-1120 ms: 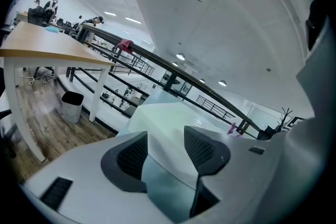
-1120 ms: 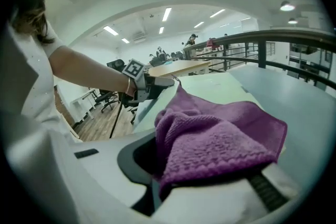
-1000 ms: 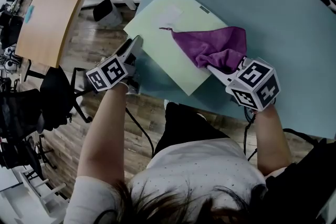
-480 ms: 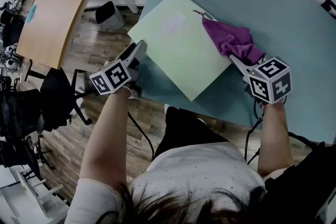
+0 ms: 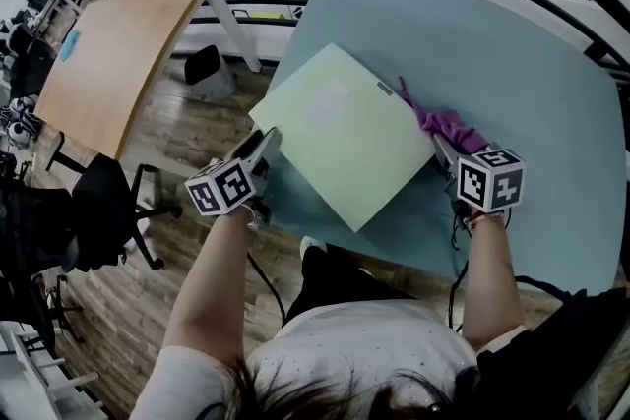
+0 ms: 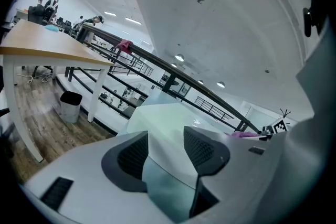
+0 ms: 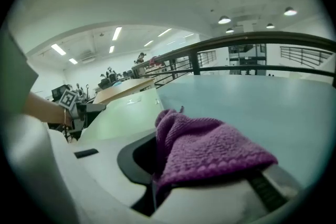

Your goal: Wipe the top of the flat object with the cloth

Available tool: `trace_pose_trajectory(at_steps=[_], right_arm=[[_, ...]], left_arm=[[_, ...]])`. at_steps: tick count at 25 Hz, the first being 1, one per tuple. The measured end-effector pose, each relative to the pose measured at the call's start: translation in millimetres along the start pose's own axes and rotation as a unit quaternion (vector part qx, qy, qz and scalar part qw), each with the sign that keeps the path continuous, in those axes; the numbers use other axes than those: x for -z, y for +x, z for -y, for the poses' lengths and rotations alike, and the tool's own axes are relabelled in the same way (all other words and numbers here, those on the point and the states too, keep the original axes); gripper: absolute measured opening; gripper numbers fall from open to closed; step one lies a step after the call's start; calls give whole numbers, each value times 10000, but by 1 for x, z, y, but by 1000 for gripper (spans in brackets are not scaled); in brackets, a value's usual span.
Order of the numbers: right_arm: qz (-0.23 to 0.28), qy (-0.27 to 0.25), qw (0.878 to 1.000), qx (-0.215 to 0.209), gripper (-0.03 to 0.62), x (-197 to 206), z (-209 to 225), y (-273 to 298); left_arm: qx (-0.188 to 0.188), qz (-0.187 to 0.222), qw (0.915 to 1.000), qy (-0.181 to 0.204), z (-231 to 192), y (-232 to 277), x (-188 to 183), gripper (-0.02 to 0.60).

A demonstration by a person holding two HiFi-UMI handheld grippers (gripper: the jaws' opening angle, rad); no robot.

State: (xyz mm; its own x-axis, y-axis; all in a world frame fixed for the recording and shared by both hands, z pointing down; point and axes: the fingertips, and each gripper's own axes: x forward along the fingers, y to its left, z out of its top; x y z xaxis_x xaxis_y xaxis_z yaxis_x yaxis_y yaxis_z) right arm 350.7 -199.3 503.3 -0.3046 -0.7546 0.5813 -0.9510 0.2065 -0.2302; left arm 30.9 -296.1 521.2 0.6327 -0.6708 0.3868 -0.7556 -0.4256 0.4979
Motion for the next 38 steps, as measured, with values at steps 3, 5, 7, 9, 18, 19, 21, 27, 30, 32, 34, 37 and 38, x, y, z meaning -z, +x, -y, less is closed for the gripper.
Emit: trace_pose_trajectory(at_steps=[3, 5, 7, 9, 18, 19, 21, 27, 30, 32, 34, 37, 38], right_arm=[[415, 474, 9971, 433, 23, -23, 24, -4], [918, 777, 9910, 593, 23, -45, 32, -24], [1661, 725, 9819, 557, 23, -74, 27, -57], [2554, 349, 9657, 309, 23, -113, 8, -94], [4069, -350, 9090, -834, 23, -207, -92, -210], [3954, -294, 9139, -874, 23, -208, -100, -215], [3734, -309, 9224, -938, 23, -209, -119, -223], [3630, -1016, 9247, -522, 21, -183, -169, -255], [3669, -1022, 9242, -288, 21, -166, -188, -268], [3658, -962, 9256, -169, 21, -162, -196, -275], [3652, -897, 9265, -73, 21, -155, -206, -282], [3640, -850, 9275, 99, 21, -131, -227, -296], [3639, -825, 9276, 161, 21, -122, -233, -300]], left_arm=[[-14, 167, 9999, 42, 1, 3, -9, 207], [-68, 324, 9995, -16, 5, -2, -11, 207], [-111, 505, 9985, -203, 11, -15, -14, 194], [-84, 774, 9968, -173, 24, -34, -29, 155], [1125, 2706, 9536, 694, 182, -161, -144, -8], [1184, 2802, 9504, 653, 195, -169, -148, -8], [1416, 2855, 9459, 608, 219, -180, -155, -8], [2142, 2395, 9461, 411, 241, -214, -125, -8], [2203, 2281, 9475, 421, 231, -235, -115, -8], [2227, 2274, 9469, 448, 230, -248, -120, -8], [2285, 2240, 9463, 462, 230, -262, -122, -8], [2426, 2086, 9460, 521, 229, -285, -108, -8], [2485, 2043, 9453, 546, 228, -293, -102, -8]])
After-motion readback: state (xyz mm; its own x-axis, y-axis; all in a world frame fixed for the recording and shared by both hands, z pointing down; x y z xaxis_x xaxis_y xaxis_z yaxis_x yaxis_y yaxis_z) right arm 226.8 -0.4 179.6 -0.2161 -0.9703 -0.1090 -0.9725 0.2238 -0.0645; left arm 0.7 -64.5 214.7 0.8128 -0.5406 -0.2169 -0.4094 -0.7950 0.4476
